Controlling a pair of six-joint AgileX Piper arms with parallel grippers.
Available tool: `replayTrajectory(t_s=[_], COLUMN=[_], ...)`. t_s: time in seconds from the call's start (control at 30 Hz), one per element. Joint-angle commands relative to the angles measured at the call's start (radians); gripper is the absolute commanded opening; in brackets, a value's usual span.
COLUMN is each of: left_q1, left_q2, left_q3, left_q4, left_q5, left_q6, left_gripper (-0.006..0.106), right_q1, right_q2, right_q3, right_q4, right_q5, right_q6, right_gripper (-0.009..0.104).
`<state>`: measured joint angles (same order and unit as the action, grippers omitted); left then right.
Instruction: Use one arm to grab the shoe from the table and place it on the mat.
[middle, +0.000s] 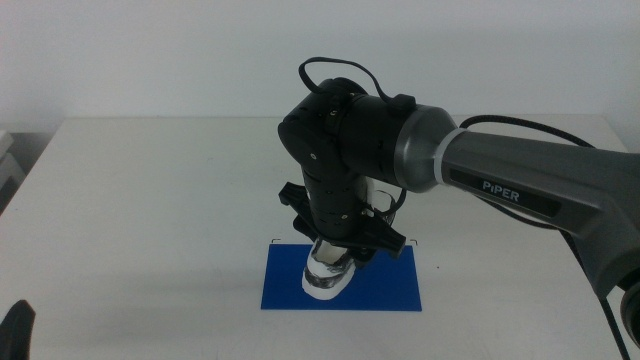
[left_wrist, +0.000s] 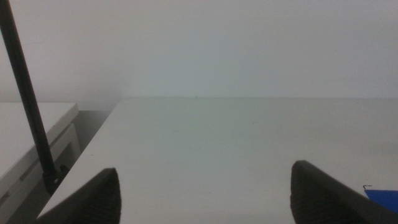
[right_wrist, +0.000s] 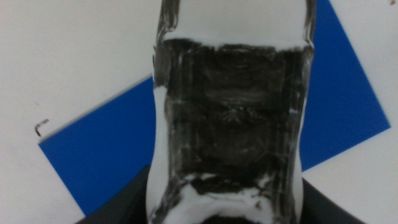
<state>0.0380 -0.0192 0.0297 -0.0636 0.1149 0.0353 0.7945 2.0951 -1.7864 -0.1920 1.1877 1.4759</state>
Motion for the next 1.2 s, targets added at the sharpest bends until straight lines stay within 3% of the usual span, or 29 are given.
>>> replayTrajectory(t_s=[0.0, 0.13, 0.23, 0.63, 0.8, 0.9, 1.03, 1.17], left_q1=[-0.005, -0.005, -0.005, -0.005, -0.005, -0.005, -0.005, -0.005], left_q2=[-0.007, -0.007, -0.007, -0.007, -0.007, -0.007, -0.007, -0.007], left_q3=[0.005, 0.005, 0.005, 0.005, 0.005, 0.005, 0.005, 0.005], left_q4=[-0.013, -0.013, -0.013, -0.013, -0.013, -0.013, -0.013, -0.013], left_q5=[-0.081, -0.081, -0.081, -0.081, -0.081, -0.081, -0.081, -0.081], left_q6=[-0.012, -0.012, -0.012, -0.012, -0.012, -0.012, -0.012, -0.012], left_gripper=[0.094, 0.094, 0.094, 0.094, 0.094, 0.094, 0.094, 0.094], right_q1=[-0.003, -0.003, -0.003, -0.003, -0.003, -0.003, -0.003, -0.011], right_q2=[-0.06, -0.06, -0.06, -0.06, -0.06, -0.06, -0.06, -0.06], right_q3=[-0.032, -0.032, -0.032, -0.032, -0.032, -0.032, -0.032, -0.032], right_q4=[-0.035, -0.038, -0.038, -0.029, 0.044, 0.05, 0.051, 0.053], right_q5=[0.02, 0.016, 0.016, 0.014, 0.014, 0.022, 0.029, 0.023], right_q6=[-0.04, -0.131, -0.303, -1.277, -1.692, -1.961, -2.108, -2.138], right_gripper=[0.002, 0.002, 0.002, 0.002, 0.002, 0.002, 0.001, -0.001])
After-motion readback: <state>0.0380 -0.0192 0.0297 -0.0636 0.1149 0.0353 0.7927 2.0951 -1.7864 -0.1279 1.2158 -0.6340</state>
